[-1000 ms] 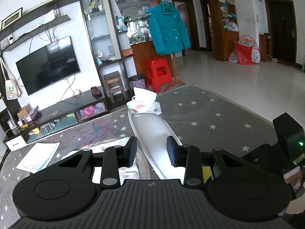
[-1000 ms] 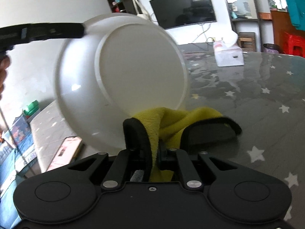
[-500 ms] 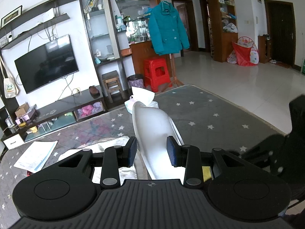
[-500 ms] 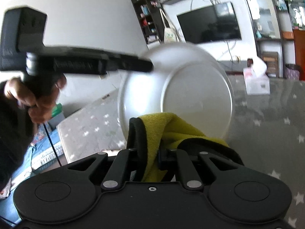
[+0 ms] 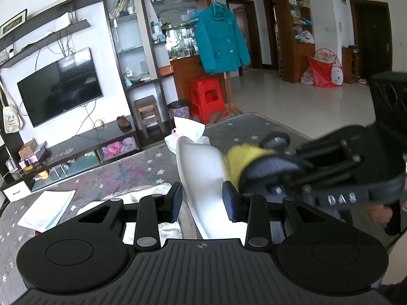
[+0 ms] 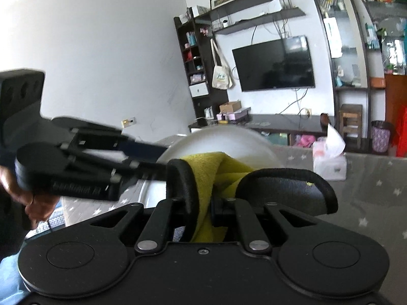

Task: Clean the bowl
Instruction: 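Wipe the bowl rim with the right tool while the left tool tilts the bowl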

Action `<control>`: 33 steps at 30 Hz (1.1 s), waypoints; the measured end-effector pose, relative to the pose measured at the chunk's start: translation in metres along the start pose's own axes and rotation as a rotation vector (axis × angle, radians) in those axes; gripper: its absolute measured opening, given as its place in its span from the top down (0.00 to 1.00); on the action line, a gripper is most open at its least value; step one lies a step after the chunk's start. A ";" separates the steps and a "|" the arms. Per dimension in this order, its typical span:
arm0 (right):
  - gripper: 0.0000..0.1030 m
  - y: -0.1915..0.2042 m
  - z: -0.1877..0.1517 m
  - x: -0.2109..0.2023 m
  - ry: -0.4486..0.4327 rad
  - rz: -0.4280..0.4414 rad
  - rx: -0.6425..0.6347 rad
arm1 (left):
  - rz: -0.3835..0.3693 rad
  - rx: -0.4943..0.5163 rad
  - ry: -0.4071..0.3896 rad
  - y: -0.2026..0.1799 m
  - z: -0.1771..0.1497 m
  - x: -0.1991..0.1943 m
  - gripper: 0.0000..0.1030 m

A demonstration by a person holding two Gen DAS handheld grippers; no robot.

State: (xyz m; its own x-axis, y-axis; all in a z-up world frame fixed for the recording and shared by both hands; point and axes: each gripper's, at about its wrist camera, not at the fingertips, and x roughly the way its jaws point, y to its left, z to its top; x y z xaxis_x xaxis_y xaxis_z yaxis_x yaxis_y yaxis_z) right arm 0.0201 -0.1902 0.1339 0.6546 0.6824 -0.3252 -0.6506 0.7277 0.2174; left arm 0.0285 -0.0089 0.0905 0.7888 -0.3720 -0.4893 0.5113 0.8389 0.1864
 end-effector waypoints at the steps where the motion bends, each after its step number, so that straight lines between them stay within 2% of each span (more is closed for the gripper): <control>1: 0.89 -0.001 0.003 0.002 -0.004 -0.007 -0.005 | -0.002 0.002 -0.001 -0.001 0.000 0.000 0.65; 9: 0.89 -0.018 0.015 0.013 -0.032 -0.056 -0.002 | -0.030 0.015 -0.008 -0.011 0.002 0.001 0.65; 17: 0.89 -0.030 0.014 0.013 -0.040 -0.111 -0.004 | -0.077 0.012 -0.014 -0.023 0.004 0.001 0.66; 21: 0.89 -0.031 0.012 0.008 -0.041 -0.129 -0.006 | -0.108 0.000 -0.021 -0.027 0.006 0.002 0.70; 26: 0.89 -0.035 0.007 -0.001 -0.045 -0.153 -0.001 | -0.183 -0.029 -0.022 -0.036 0.007 0.003 0.74; 33: 0.89 -0.037 -0.001 -0.015 -0.045 -0.193 -0.008 | -0.220 0.012 -0.020 -0.058 0.009 0.008 0.79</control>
State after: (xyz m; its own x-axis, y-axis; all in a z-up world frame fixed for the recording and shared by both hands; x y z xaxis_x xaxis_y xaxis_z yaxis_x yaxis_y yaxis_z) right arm 0.0343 -0.2276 0.1299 0.7841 0.5328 -0.3183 -0.5141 0.8449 0.1478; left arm 0.0083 -0.0637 0.0835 0.6641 -0.5534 -0.5027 0.6759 0.7318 0.0872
